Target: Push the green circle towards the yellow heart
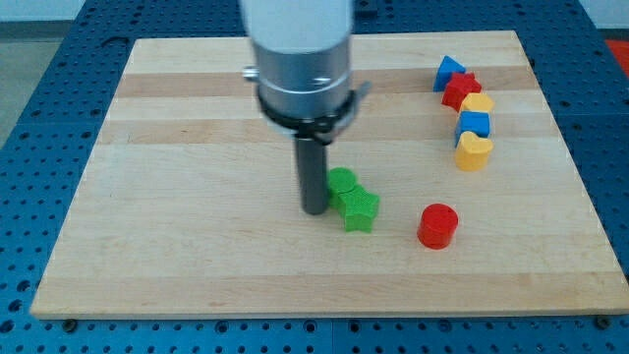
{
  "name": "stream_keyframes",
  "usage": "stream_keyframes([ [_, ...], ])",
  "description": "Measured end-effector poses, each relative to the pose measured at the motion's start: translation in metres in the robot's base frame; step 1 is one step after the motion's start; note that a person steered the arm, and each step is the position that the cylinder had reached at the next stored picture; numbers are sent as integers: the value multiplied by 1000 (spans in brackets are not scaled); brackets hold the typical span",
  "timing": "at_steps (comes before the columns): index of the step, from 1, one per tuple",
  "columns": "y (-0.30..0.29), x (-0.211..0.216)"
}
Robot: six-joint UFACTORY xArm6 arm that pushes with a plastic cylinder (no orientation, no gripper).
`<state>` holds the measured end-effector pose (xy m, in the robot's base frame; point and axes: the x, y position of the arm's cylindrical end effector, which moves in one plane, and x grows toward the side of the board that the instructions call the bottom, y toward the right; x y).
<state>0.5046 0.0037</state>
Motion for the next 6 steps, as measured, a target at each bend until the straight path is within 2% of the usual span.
stream_keyframes([
  [1,20,-1],
  [3,-58,-9],
  [4,-39,-20],
  [6,58,-27],
])
